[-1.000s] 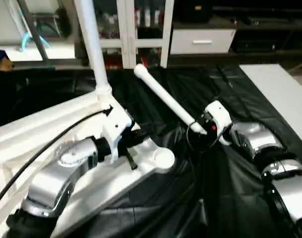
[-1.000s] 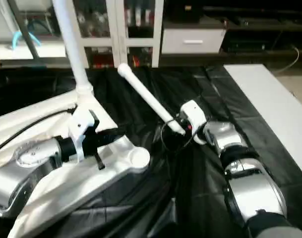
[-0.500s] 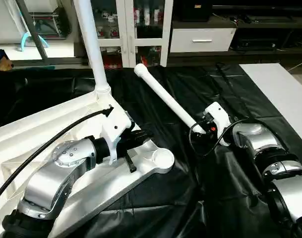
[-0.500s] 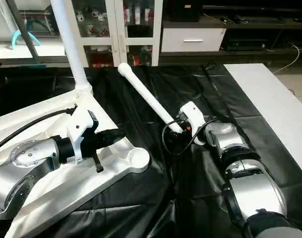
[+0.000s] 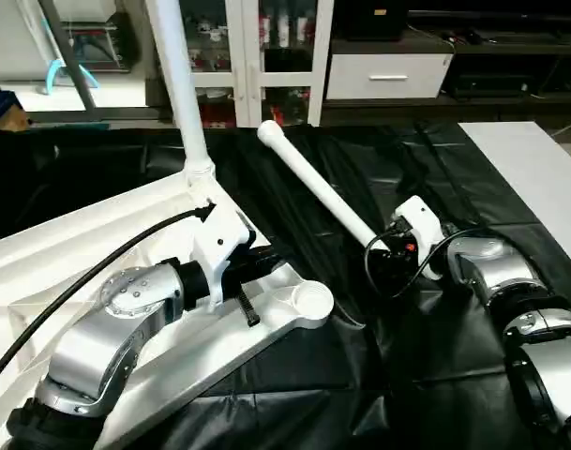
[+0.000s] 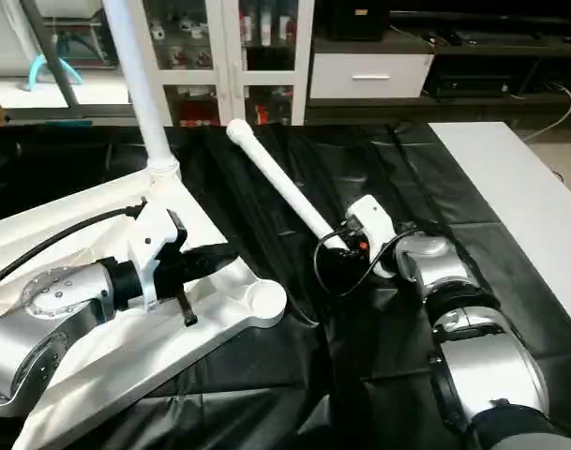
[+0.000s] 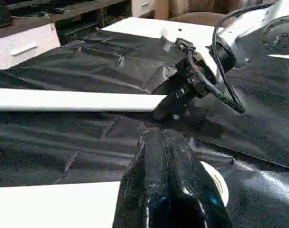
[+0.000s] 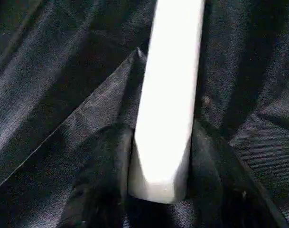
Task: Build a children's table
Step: Insert table leg to table base
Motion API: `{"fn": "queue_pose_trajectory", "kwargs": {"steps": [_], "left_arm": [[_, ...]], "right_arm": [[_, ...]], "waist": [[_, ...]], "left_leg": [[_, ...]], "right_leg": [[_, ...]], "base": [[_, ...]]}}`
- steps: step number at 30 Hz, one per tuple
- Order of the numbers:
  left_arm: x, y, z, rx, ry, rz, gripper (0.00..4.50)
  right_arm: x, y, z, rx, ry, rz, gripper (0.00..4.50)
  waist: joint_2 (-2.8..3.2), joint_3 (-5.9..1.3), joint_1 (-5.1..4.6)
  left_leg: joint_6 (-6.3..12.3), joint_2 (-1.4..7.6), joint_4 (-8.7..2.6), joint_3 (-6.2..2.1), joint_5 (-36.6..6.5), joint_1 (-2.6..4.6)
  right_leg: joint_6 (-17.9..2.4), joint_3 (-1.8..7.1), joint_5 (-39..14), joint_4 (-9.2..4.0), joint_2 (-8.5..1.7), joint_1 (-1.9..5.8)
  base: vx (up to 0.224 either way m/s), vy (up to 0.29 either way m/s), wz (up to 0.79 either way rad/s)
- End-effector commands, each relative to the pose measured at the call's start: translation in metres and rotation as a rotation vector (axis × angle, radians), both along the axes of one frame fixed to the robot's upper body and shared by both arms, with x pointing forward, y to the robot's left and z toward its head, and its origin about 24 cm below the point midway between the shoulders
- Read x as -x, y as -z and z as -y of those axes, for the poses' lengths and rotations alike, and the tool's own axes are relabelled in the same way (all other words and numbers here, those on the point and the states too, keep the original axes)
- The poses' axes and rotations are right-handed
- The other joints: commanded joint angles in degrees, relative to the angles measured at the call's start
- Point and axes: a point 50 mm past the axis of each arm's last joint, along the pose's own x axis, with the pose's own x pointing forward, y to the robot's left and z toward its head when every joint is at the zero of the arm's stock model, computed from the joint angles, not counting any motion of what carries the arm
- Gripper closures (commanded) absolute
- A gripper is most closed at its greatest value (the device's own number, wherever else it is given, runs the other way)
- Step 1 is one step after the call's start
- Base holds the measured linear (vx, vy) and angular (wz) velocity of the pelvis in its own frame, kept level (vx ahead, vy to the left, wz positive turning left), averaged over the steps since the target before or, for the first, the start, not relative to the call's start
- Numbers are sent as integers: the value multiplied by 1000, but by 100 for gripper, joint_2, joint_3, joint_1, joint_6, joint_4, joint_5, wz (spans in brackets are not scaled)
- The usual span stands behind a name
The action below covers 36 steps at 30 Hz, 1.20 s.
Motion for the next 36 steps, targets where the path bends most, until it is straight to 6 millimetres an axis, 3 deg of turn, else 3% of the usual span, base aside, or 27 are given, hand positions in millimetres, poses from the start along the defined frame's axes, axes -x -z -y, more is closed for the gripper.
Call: {"fn": "queue_pose_trajectory", "kwargs": {"steps": [1,7,13,16,17,19,20,22,24,25,28,29,30,32,33,36], "left_arm": [[-1,0,1,1,-7,-4,450],[-5,1,2,4,-32,6,450],[-12,-3,4,62,-96,30,450],[-22,-8,7,192,-182,-9,418],[-32,-18,15,413,-229,-86,410],[-34,-20,19,476,-234,-108,410],[-34,-21,21,504,-221,-122,403],[-35,-25,30,577,-171,-156,375],[-36,-26,34,603,-147,-168,371],[-37,-29,38,630,-130,-177,365],[-41,-32,47,652,-93,-189,334],[-41,-32,47,652,-93,-189,328],[-44,-37,56,669,-70,-198,315],[-48,-45,67,724,-36,-228,302],[-48,-45,67,724,-36,-228,290],[-51,-53,74,774,-18,-252,276]], "right_arm": [[3,3,7,-12,35,-10,302],[3,0,10,-36,42,27,326],[6,-10,17,-97,91,108,330],[10,-19,21,-139,158,207,330],[18,-40,20,-226,228,416,330],[23,-47,20,-253,250,474,330],[26,-49,19,-268,263,505,330],[38,-59,17,-319,310,620,330],[43,-64,17,-340,332,671,330],[51,-70,14,-368,333,739,330],[67,-80,1,-411,259,837,330],[67,-80,1,-411,259,837,330],[77,-86,-11,-432,191,878,330],[87,-93,-29,-437,92,890,330],[87,-93,-29,-437,92,890,330],[93,-95,-45,-383,-32,908,330]], "waist": [[-24,-436,-6],[-21,-442,8],[-73,-433,10],[-53,-428,18],[20,-415,8],[-43,-432,6],[-40,-459,9],[18,-422,-25],[-4,-417,-16],[30,-416,-55],[49,-406,-69],[91,-401,-81],[67,-413,-86],[156,-436,-74],[129,-448,-73],[142,-452,-76]], "left_leg": [[191,343,-372,-137,-1013,232],[175,343,-369,-141,-1004,239],[251,340,-368,-134,-857,232],[179,338,-389,-133,-958,252],[90,327,-409,-129,-1098,239],[29,351,-413,-149,-1192,278],[78,343,-416,-173,-1163,249],[112,322,-431,-168,-1277,237],[87,331,-453,-171,-1448,244],[53,320,-460,-183,-1488,229],[-13,324,-473,-181,-1678,253],[-14,317,-481,-173,-1713,257],[26,313,-487,-194,-1604,232],[70,330,-480,-206,-1442,247],[150,326,-469,-197,-1234,222],[309,305,-429,-183,-1042,195]], "right_leg": [[-1589,180,-118,-396,-301,155],[-1545,179,-139,-399,-298,152],[-1433,198,-35,-416,-291,173],[-1335,210,-84,-451,-295,168],[-1255,217,-219,-479,-306,167],[-1239,230,-131,-471,-301,158],[-1222,200,-137,-456,-304,180],[-1124,211,-372,-503,-300,153],[-1016,218,-710,-558,-312,137],[-988,201,-853,-562,-288,137],[-872,213,-1044,-607,-279,113],[-815,217,-1012,-639,-268,103],[-798,207,-899,-614,-268,141],[-854,196,-623,-584,-267,142],[-904,193,-333,-576,-269,165],[-1039,190,-87,-558,-294,177]], "base": [[0,0,0],[0,0,0],[0,0,0],[0,0,0],[0,0,0],[0,0,0],[0,0,0],[0,0,0],[0,0,0],[0,0,0],[0,0,0],[0,0,0],[0,0,0],[0,0,0],[0,0,0],[0,0,0]]}}
